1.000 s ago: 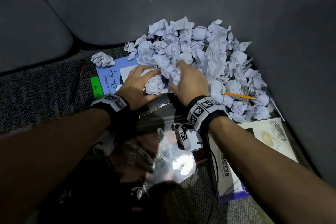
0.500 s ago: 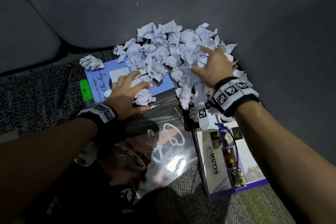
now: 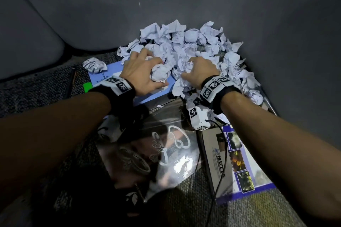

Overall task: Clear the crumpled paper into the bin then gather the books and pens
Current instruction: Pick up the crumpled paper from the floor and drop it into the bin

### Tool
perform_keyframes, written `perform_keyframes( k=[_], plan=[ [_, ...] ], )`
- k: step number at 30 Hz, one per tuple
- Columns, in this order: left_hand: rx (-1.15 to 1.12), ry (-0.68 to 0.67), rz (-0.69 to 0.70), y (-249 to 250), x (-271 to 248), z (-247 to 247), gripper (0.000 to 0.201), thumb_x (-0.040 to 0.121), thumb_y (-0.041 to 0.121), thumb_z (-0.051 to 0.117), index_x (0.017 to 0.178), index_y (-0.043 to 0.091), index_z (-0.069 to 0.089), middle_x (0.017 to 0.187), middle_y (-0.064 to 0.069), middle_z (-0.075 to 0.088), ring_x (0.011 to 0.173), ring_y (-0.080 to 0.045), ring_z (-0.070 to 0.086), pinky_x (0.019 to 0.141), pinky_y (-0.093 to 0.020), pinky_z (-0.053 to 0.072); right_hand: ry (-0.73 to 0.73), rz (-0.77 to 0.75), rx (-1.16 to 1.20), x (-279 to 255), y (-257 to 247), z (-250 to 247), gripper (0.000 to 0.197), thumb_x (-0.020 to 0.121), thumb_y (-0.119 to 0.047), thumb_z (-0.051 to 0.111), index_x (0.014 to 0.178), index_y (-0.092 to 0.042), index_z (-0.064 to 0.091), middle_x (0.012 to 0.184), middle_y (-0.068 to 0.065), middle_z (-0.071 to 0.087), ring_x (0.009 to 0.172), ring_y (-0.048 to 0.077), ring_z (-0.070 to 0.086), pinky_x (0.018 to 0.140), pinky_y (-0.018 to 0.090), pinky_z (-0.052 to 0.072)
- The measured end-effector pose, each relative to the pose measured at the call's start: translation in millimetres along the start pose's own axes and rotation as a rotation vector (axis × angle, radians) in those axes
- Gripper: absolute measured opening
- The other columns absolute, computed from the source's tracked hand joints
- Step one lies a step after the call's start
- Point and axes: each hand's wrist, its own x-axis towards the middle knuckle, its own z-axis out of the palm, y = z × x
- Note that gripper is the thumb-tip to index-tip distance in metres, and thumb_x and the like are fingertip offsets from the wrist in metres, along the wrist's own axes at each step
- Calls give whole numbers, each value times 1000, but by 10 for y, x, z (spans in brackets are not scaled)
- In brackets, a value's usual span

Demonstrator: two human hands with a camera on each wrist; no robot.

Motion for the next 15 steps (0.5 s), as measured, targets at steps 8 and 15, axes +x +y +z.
perform_keyframes(
  k=[8,15],
  plan=[
    [35,-79,-28,139,456,121,119,53,71,75,146,47,5,158,-7,-12,144,-44,0,96,-63,43,66,-9,14,-16,62,77,63,83,-46,61,138,-19,47,133,6,56,120,27,54,91,34,45],
    [210,-151,-44,27,576,278,103,64,77,61,147,46,9,160,-8,-9,142,-50,-2,104,-67,31,112,-15,33,27,106,160,58,82,-49,60,132,-22,50,128,5,57,116,28,55,88,34,44]
  ],
)
